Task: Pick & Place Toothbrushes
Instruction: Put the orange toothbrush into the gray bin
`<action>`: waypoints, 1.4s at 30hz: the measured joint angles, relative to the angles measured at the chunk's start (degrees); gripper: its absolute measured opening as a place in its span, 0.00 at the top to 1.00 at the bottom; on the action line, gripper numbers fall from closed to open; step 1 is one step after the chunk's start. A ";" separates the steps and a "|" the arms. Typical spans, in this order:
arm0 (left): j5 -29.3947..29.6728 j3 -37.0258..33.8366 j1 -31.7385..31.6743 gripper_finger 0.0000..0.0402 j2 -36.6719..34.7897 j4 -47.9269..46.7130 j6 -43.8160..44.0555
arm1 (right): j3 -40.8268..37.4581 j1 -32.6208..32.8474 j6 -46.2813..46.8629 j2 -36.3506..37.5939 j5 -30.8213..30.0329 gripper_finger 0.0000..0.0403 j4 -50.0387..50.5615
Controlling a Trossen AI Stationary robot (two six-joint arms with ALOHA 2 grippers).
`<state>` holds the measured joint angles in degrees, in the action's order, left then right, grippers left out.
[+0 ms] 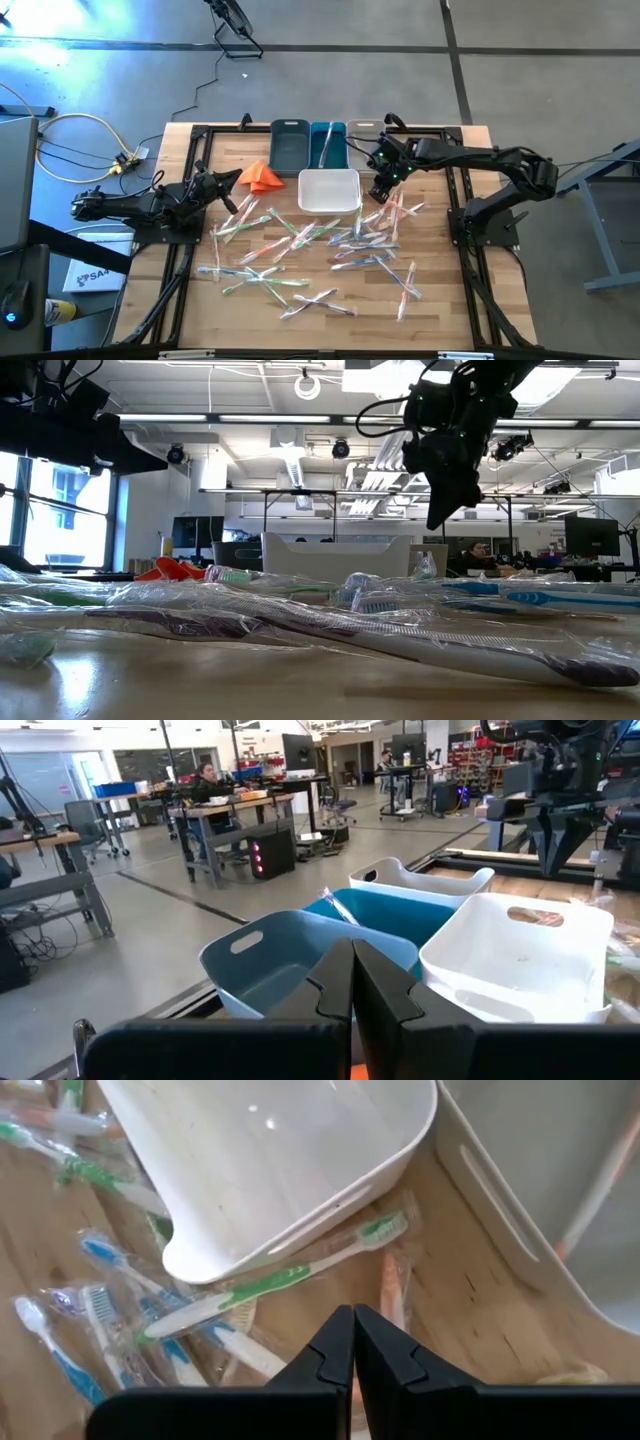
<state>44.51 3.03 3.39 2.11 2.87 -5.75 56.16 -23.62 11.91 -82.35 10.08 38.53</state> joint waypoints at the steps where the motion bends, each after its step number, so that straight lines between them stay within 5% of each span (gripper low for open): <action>1: 0.00 0.00 0.01 1.00 0.00 0.00 0.02 | 0.00 0.00 -0.30 0.00 0.22 0.99 -0.22; 20: 0.02 0.00 0.01 1.00 -0.01 -0.02 0.07 | -0.34 0.00 -4.71 -0.02 0.66 0.99 -5.79; 30: 0.02 0.00 0.00 1.00 0.00 0.00 0.19 | -11.44 -0.02 -2.64 1.19 5.06 0.99 -18.40; 42: 0.02 0.00 -0.01 1.00 0.00 -0.02 0.15 | -12.07 -0.15 -5.14 12.66 2.04 0.99 -17.44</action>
<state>44.53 3.03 3.38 2.11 2.85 -5.61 44.10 -23.77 6.77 -69.68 12.11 21.09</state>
